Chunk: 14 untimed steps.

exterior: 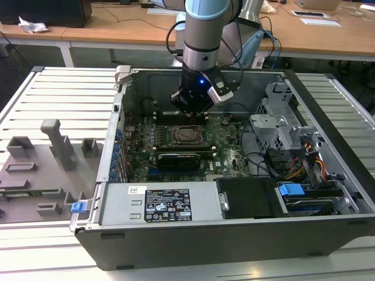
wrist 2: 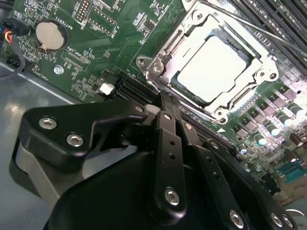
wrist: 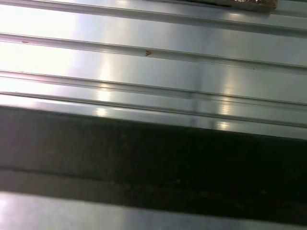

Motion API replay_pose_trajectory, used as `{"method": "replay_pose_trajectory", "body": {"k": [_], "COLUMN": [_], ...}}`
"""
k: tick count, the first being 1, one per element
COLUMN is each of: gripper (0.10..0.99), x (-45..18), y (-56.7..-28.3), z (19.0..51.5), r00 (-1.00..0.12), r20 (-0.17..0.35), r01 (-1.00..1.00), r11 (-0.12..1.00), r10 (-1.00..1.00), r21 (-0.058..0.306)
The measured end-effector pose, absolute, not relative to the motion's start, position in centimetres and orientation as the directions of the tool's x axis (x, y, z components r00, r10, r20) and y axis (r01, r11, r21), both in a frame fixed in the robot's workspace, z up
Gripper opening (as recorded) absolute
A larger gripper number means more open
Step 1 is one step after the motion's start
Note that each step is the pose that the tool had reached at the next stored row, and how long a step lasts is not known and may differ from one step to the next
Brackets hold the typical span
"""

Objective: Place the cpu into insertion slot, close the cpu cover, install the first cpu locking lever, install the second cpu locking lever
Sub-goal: 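Install the first cpu locking lever, then install the second cpu locking lever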

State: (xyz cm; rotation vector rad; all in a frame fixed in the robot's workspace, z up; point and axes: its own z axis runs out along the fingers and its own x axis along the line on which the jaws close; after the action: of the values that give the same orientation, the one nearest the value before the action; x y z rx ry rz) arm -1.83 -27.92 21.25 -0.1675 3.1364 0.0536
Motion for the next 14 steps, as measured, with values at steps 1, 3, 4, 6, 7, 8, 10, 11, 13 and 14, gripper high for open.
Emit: {"method": "replay_pose_trajectory", "body": {"k": [1,3,4,6,7,8,10,11,13,14], "gripper": [0.106,0.106,0.106,0.106,0.106,0.106,0.106,0.106,0.106,0.106], "x": [-1.82,-1.82,-1.82,-1.82,-1.82,-1.81,-1.82,-1.82,-1.82,-1.81], "y": [-27.98,-28.09,-28.12,-28.16,-28.21,-28.24,-28.31,-28.4,-28.7,-28.89], "z": [21.24,21.25,21.24,21.24,21.25,21.25,21.25,21.25,21.25,21.25], "r00": [-0.994,-0.994,-0.994,-0.994,-0.994,-0.994,-0.994,-0.994,-0.994,-0.994], "r20": [-0.002,-0.002,-0.002,-0.002,-0.002,-0.002,-0.002,-0.002,-0.002,-0.002], "r01": [-0.107,-0.107,-0.106,-0.106,-0.107,-0.107,-0.106,-0.106,-0.106,-0.106], "r11": [0.994,0.994,0.994,0.994,0.994,0.994,0.994,0.994,0.994,0.994], "r10": [-0.107,-0.106,-0.106,-0.106,-0.107,-0.107,-0.106,-0.106,-0.106,-0.106], "r21": [0.034,0.034,0.034,0.034,0.034,0.034,0.034,0.034,0.034,0.034]}}
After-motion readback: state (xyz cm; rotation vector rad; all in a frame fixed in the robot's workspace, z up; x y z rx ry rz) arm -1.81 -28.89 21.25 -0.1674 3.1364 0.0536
